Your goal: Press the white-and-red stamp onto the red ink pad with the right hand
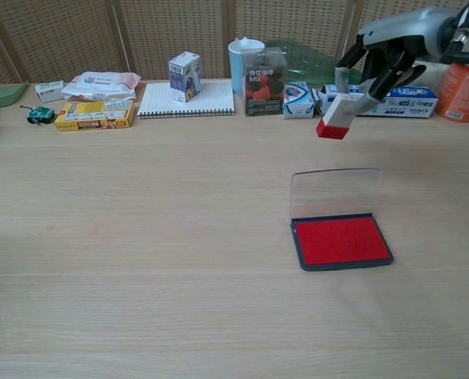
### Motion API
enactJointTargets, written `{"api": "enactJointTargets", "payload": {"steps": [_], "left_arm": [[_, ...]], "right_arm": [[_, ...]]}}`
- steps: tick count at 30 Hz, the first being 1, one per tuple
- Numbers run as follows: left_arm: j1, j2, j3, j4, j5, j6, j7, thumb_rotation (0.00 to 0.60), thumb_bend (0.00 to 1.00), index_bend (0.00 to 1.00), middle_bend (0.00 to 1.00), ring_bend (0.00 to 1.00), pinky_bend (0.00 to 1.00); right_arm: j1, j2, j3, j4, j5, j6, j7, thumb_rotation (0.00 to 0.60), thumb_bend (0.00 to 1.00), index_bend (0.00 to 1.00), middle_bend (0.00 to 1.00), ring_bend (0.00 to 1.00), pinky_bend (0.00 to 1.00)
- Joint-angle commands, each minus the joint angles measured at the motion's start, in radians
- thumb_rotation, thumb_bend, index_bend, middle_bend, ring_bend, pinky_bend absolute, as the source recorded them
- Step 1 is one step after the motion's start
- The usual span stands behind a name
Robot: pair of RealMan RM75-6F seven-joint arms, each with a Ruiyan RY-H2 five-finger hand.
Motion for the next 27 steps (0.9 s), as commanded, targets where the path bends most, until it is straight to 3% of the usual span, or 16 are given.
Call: {"api": "enactJointTargets", "payload": {"steps": [1, 12, 27], "left_arm": [[-0.001, -0.001, 0.000, 0.002, 0.000, -0.001, -0.002, 0.182, 0.12, 0.46, 0.43, 0.32, 0.18], [-0.002, -0.005, 0.002, 0.016, 0.004, -0.007, -0.018, 0.189, 0.12, 0.46, 0.43, 0.32, 0.18], [-0.013, 0.012, -0.008, 0.014, 0.021, 0.001, -0.019, 0.182, 0.12, 0.46, 0.43, 0.32, 0.18]], "right_arm": [[-0.022, 0.047, -0.006, -0.077, -0.043, 0.006, 0.031, 0.600, 0.43, 0.70, 1.00, 1.00, 1.00], [-0.022, 0.114, -0.062, -0.219, -0.081, 0.014, 0.023, 0.600, 0.43, 0.70, 1.00, 1.00, 1.00], [-0.017, 0.099, -0.168, -0.298, -0.088, 0.098, -0.066, 0.599, 0.43, 0.71, 1.00, 1.00, 1.00]]}}
